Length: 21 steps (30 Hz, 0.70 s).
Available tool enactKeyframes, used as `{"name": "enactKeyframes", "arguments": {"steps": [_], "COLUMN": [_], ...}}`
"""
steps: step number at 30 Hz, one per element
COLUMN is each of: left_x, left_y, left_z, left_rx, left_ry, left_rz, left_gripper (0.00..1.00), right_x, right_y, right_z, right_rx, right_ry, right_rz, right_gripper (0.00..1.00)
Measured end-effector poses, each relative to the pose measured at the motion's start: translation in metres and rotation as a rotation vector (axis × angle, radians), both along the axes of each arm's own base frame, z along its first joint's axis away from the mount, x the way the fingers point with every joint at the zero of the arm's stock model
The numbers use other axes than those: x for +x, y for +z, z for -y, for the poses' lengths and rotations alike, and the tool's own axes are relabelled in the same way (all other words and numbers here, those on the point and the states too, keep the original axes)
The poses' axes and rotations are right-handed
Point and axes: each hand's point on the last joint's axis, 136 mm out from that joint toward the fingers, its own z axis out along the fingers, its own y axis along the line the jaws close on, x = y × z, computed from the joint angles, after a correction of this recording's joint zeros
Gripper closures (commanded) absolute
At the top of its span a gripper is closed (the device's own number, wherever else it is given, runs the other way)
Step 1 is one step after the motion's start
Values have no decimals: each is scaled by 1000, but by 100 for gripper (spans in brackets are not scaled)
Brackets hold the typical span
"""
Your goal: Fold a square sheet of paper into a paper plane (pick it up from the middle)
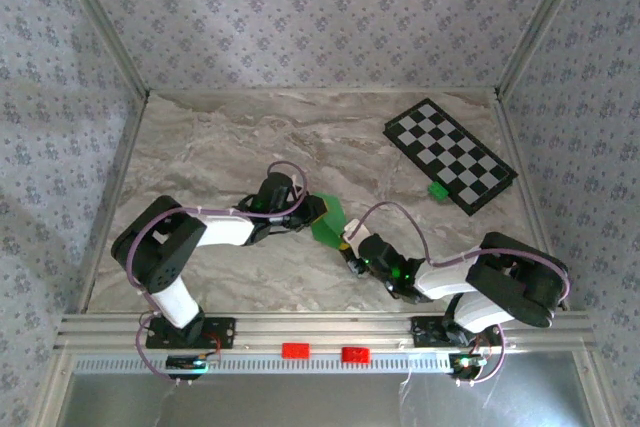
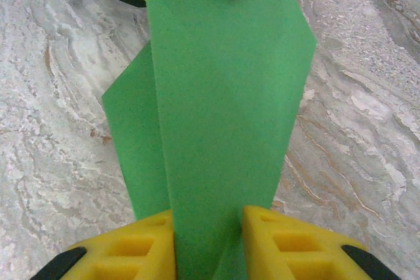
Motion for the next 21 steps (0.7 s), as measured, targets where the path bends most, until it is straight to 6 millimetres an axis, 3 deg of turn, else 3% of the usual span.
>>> {"name": "enactKeyframes", "arguments": {"steps": [12, 16, 21], "left_x": [0, 0, 0], "left_y": [0, 0, -1], "left_z": [0, 0, -4], "left_rx": [0, 0, 23], "left_ry": [1, 3, 14], "left_rz": [0, -3, -6], "left_gripper": [83, 74, 53], "right_x": [0, -1, 1], "right_y": [1, 0, -2], "right_z": [-2, -3, -1], "right_rx": [17, 24, 60], "right_ry": [10, 22, 24], "right_rz": [-6, -18, -67], "right_gripper": [86, 90, 91]}}
